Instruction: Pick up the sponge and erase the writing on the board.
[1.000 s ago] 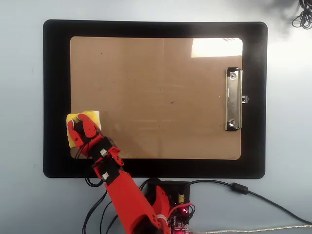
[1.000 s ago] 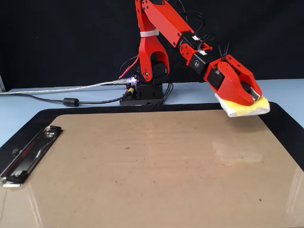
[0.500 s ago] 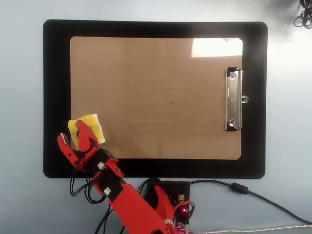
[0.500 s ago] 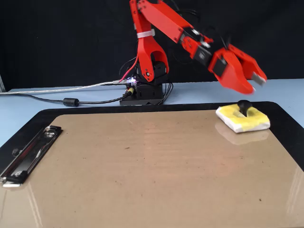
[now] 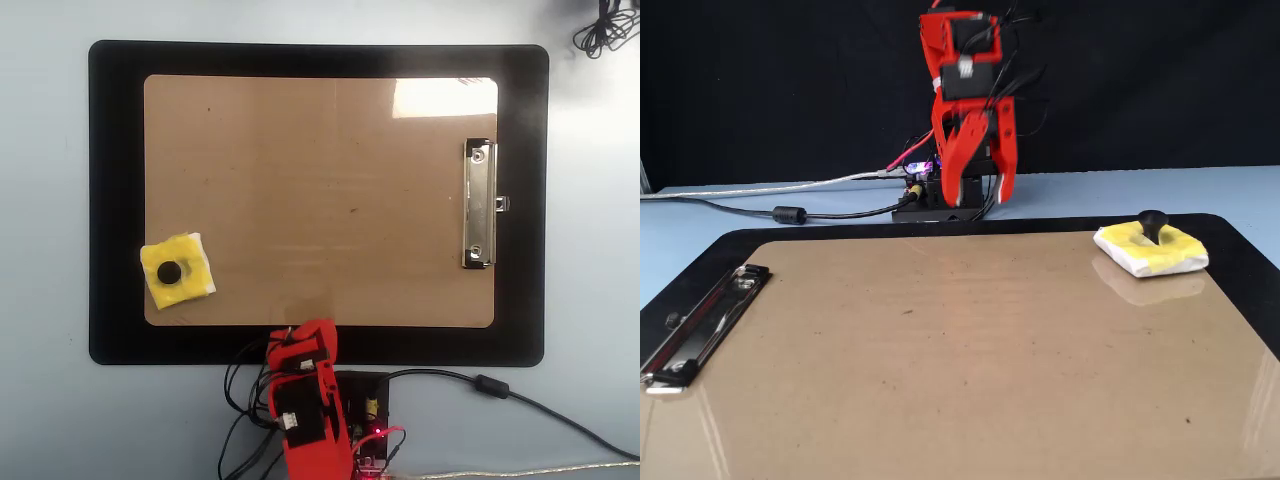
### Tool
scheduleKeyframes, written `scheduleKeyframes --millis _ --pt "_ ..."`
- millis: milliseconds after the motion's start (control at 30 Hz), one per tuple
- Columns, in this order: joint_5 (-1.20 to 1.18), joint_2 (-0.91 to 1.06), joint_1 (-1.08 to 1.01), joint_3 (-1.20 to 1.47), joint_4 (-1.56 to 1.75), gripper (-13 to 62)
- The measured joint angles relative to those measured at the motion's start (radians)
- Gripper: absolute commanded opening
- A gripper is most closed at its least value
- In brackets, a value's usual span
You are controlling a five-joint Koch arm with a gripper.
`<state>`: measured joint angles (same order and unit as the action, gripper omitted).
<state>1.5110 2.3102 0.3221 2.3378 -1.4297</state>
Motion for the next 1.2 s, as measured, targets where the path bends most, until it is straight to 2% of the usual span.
scheduleKeyframes --millis 333,1200 --pt "0.12 -0.002 -0.014 0.101 -0.126 34.4" --pt "0.121 -0.002 -0.021 0.11 -0.124 34.5"
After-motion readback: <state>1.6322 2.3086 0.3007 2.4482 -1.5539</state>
